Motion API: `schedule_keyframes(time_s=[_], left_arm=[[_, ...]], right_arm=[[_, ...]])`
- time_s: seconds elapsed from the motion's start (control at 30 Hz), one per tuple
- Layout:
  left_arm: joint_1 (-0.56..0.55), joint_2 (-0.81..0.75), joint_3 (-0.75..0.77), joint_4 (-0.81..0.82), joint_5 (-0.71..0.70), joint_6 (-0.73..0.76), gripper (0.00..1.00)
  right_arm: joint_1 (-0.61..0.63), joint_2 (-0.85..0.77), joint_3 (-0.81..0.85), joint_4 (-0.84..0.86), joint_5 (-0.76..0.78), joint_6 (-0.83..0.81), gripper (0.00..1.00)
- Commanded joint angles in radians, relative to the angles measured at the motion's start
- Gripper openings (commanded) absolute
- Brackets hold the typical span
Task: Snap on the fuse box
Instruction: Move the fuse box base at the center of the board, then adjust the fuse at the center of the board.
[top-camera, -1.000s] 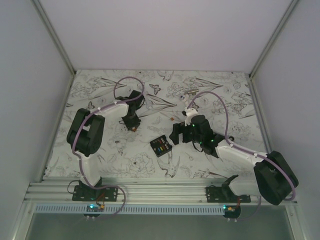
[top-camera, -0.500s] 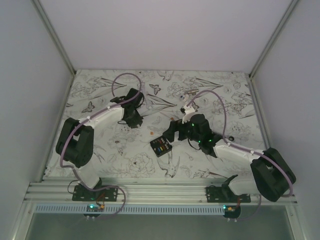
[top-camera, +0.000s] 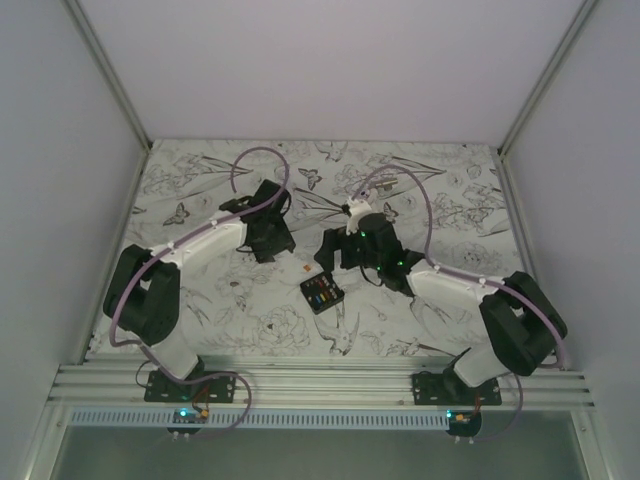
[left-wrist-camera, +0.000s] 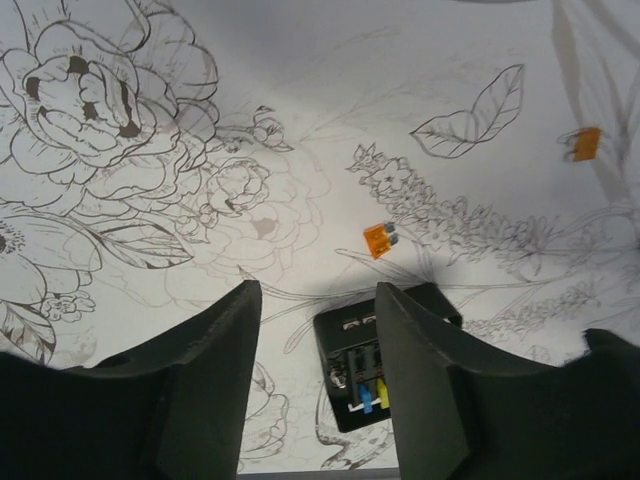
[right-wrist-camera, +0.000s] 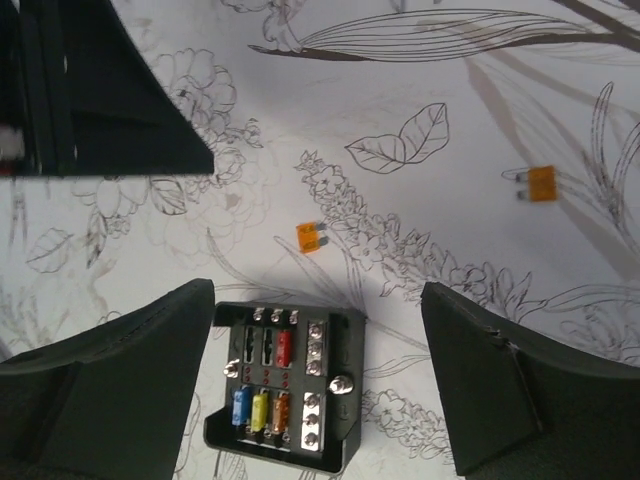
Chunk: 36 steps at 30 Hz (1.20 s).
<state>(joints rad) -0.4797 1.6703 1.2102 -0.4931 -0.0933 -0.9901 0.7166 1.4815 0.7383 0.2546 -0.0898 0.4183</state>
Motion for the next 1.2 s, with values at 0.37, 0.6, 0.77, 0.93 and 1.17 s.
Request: schedule_keyframes(time_s=[0.37,0.6,0.77,0.93,1.17], left_arm=[[0.042,-0.144,-0.211,-0.01,0.03,0.124,0.79],[0.048,-0.189,-0.244,-0.009,0.015,0.172,0.87],[0.06,-0.205,-0.252,0.001,0.033,0.195,0.89],[0.097,-0.221,-0.285,0.036,0.09,0.197,0.9],[0.183,-0.286,-0.376,0.082,0.163,0.186,0.93]], right_arm=[[0.112,0.338,0.41,-0.425,0.131,-0.129,0.73],[0.127,0.312,0.375,-0.581,0.187,-0.139,0.61],[0.128,0.256,0.345,-0.644,0.196,-0.143,0.59],[0.146,0.263,0.409,-0.624,0.204,-0.156,0.62],[0.174,0.378,0.543,-0.609,0.216,-0.195,0.61]])
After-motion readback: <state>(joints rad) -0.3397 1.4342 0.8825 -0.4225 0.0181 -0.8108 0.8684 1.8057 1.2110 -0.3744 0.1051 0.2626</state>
